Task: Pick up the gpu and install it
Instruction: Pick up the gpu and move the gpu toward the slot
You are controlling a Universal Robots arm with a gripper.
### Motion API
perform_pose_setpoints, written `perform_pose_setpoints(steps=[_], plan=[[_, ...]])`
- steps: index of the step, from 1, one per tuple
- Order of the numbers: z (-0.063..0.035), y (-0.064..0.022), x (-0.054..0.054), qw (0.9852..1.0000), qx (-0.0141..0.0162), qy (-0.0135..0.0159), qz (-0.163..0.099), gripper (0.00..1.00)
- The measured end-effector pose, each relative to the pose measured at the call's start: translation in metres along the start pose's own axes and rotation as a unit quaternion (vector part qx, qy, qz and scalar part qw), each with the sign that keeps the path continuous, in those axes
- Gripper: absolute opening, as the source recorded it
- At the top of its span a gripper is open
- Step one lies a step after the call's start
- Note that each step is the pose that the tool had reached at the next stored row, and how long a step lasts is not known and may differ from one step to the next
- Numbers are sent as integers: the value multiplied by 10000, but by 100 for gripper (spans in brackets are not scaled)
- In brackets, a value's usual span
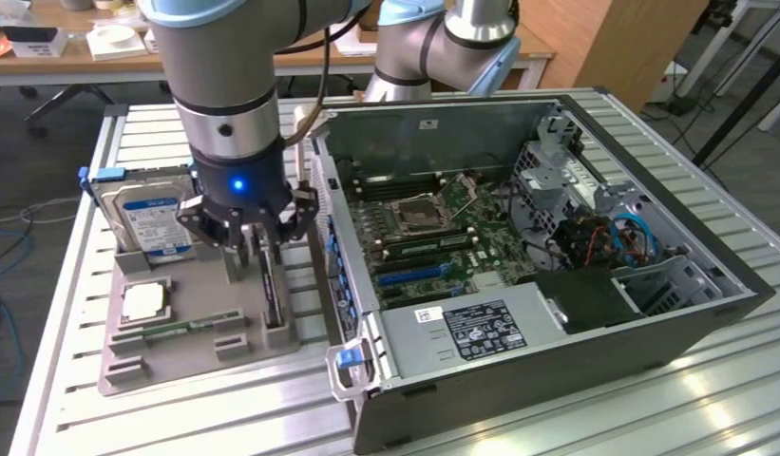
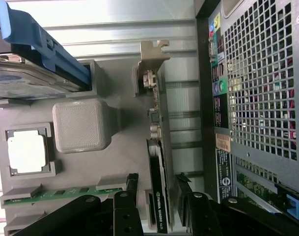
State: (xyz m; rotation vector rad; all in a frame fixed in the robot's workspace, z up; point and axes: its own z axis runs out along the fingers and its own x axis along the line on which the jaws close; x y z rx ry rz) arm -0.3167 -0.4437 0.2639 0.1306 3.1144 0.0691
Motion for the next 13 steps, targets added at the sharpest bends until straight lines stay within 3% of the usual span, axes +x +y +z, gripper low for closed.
perform_pose_setpoints(steps=[13], plan=[[26, -1, -10, 10000, 1, 0, 0, 43]])
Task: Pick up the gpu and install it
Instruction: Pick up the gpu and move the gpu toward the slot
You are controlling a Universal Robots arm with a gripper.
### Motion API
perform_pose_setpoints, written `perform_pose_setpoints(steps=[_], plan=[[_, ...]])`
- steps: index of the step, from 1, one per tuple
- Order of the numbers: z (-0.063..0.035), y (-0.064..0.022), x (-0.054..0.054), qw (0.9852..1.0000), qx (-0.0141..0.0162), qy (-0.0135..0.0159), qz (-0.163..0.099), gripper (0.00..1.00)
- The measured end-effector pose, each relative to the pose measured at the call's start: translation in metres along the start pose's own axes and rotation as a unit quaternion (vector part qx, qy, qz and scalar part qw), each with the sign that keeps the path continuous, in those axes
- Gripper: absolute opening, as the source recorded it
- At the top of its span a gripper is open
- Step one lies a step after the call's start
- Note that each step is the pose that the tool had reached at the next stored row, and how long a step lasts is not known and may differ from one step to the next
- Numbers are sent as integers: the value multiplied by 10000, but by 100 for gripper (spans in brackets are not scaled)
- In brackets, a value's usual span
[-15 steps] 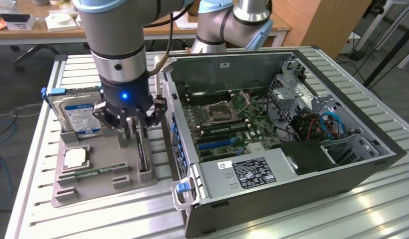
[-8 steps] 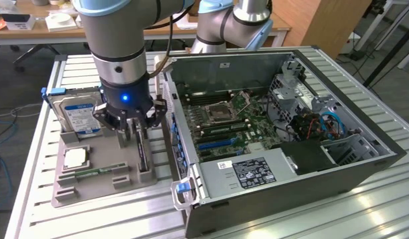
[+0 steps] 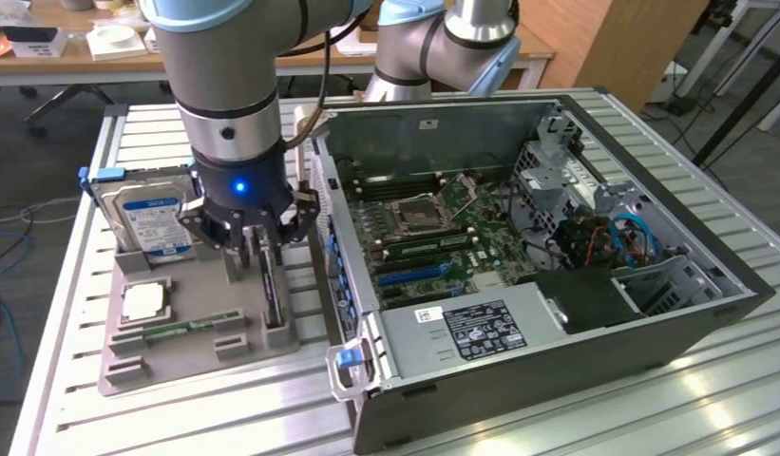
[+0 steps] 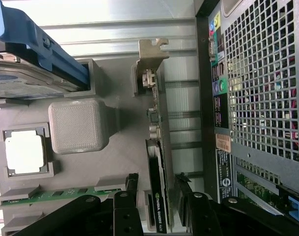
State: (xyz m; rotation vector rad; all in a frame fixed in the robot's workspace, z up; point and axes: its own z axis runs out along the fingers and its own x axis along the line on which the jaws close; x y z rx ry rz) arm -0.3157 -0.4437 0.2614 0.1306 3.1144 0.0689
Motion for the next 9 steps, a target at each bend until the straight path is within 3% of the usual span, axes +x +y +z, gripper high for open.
perform_pose_setpoints(steps=[9], plan=[[62, -7, -2, 10000, -1, 0, -1, 43]])
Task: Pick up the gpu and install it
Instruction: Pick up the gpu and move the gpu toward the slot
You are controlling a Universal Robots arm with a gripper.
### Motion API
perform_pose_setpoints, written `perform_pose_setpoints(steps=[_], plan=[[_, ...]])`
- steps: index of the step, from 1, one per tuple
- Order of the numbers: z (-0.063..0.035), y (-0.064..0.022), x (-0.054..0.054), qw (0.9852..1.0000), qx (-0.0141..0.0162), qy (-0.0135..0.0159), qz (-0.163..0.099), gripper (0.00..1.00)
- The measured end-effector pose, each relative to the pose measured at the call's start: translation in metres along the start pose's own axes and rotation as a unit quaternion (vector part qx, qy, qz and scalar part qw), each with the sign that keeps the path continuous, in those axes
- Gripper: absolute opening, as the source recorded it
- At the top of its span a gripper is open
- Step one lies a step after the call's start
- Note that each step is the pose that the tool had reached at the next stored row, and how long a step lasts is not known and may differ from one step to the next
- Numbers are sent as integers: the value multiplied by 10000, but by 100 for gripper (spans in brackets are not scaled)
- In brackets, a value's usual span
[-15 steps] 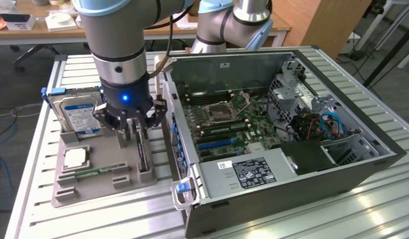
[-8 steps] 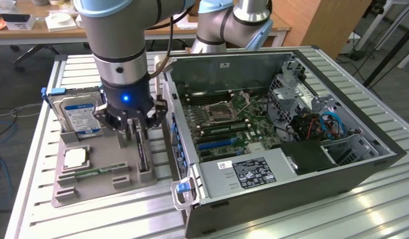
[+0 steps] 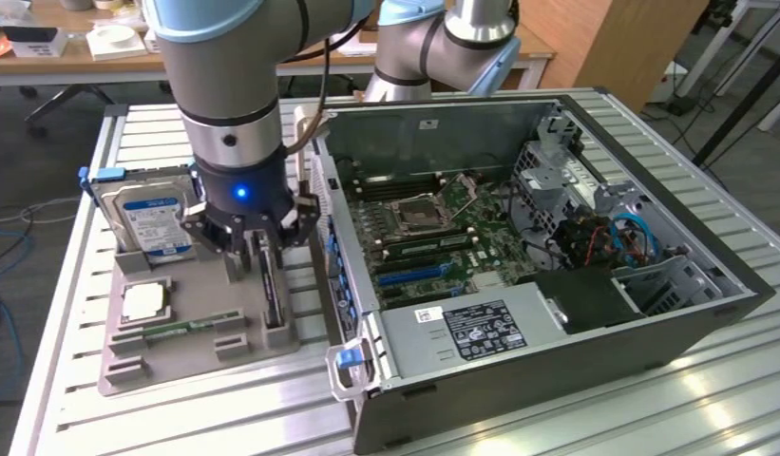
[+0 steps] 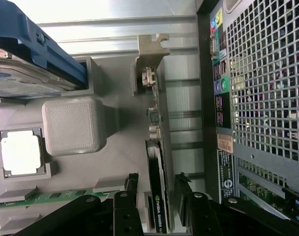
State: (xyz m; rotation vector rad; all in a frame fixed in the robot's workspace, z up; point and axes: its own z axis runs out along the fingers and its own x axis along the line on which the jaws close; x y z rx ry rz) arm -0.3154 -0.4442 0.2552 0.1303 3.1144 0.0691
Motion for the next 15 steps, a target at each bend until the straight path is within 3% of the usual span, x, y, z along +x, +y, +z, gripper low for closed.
perform_pose_setpoints(steps=[15], plan=[[127, -8, 3, 10000, 1, 1, 0, 43]])
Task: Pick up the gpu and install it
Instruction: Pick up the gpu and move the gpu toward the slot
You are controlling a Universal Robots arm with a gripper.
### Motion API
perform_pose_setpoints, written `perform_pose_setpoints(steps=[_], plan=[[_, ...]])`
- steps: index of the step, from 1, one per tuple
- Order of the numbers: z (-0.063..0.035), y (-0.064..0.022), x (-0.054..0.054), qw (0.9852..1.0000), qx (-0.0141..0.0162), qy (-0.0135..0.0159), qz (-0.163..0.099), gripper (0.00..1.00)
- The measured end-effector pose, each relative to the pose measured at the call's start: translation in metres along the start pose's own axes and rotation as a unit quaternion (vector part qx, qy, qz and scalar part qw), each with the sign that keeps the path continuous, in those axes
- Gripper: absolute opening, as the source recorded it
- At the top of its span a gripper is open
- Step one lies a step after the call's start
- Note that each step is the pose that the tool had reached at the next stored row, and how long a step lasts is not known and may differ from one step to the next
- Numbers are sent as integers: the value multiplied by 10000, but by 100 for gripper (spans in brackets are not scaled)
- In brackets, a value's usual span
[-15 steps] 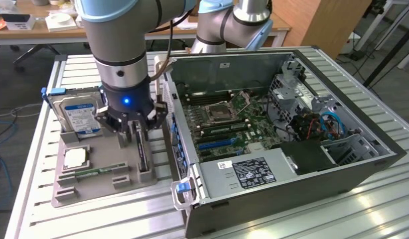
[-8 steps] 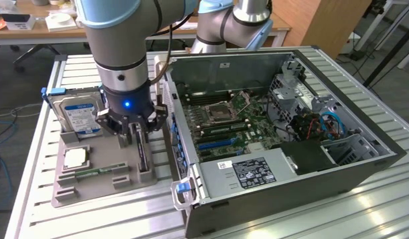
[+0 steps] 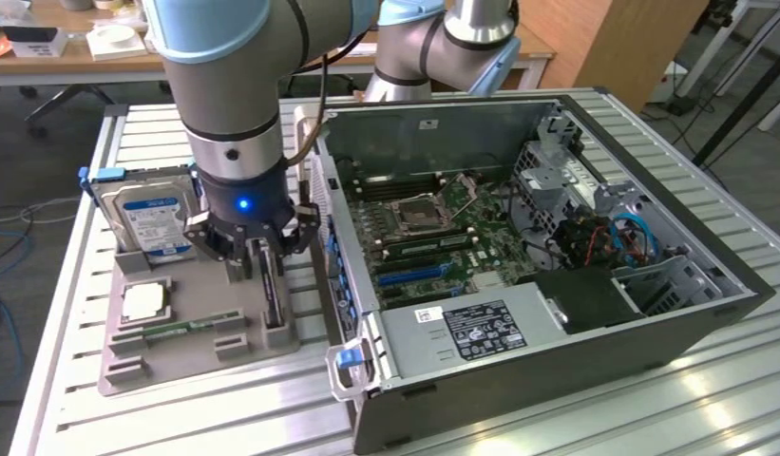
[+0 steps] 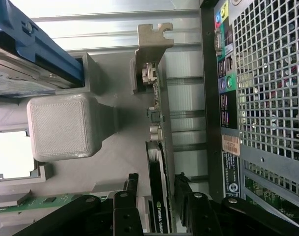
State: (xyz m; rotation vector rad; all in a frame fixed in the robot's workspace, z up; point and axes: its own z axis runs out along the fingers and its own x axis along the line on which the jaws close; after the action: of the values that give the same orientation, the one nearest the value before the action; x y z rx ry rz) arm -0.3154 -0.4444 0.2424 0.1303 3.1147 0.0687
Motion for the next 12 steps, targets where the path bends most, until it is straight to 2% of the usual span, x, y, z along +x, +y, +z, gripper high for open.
perform_pose_setpoints(steps=[12], plan=[[39, -1, 0, 10000, -2, -2, 0, 43]])
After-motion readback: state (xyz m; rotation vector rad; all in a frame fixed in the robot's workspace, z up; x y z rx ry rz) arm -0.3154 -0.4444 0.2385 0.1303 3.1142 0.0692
